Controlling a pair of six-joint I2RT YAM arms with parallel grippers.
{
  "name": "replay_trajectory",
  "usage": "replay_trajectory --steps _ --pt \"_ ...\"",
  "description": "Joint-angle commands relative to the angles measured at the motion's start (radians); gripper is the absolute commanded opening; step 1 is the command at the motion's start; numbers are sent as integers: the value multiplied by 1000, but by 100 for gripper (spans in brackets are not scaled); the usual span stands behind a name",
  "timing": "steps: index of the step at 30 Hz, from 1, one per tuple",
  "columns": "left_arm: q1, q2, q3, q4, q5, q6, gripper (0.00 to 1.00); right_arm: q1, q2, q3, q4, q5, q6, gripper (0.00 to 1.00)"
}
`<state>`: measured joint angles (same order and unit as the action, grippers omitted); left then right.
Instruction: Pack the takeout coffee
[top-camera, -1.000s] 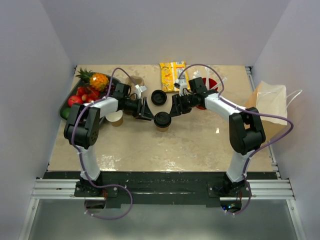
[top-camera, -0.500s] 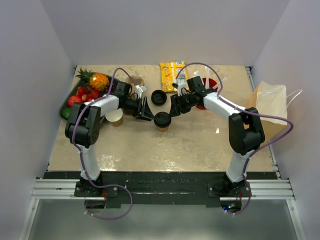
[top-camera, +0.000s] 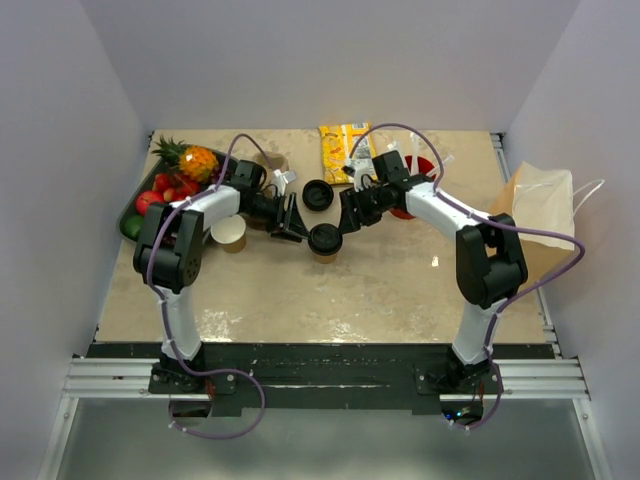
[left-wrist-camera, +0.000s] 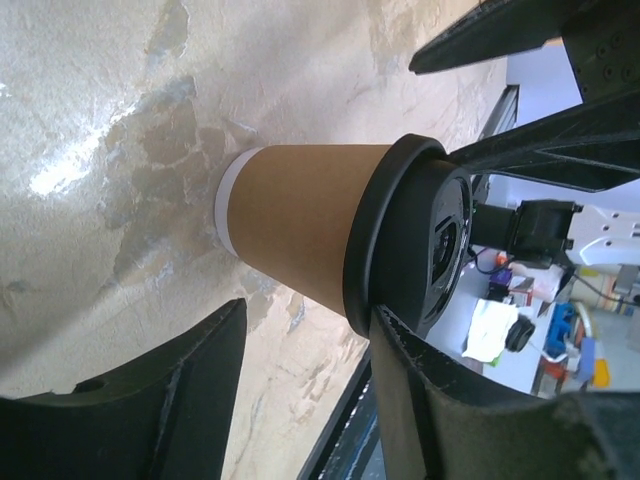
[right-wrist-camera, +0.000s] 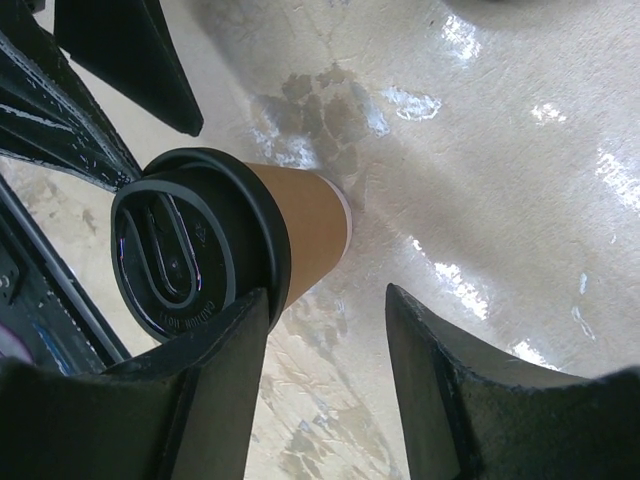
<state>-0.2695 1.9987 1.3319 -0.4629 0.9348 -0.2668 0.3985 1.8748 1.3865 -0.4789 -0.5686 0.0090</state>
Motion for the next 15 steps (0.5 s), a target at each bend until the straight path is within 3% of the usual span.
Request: replay_trajectory --steps 1,6,15 --pt "-30 43 -2 59 -171 124 59 45 18 49 -21 -36 -50 60" --pt "-27 -20 15 63 -59 178 62 34 -55 78 -27 -37 -76 70" --pt "-17 -109 -7 73 32 222 64 23 -131 28 -67 -14 -130 73"
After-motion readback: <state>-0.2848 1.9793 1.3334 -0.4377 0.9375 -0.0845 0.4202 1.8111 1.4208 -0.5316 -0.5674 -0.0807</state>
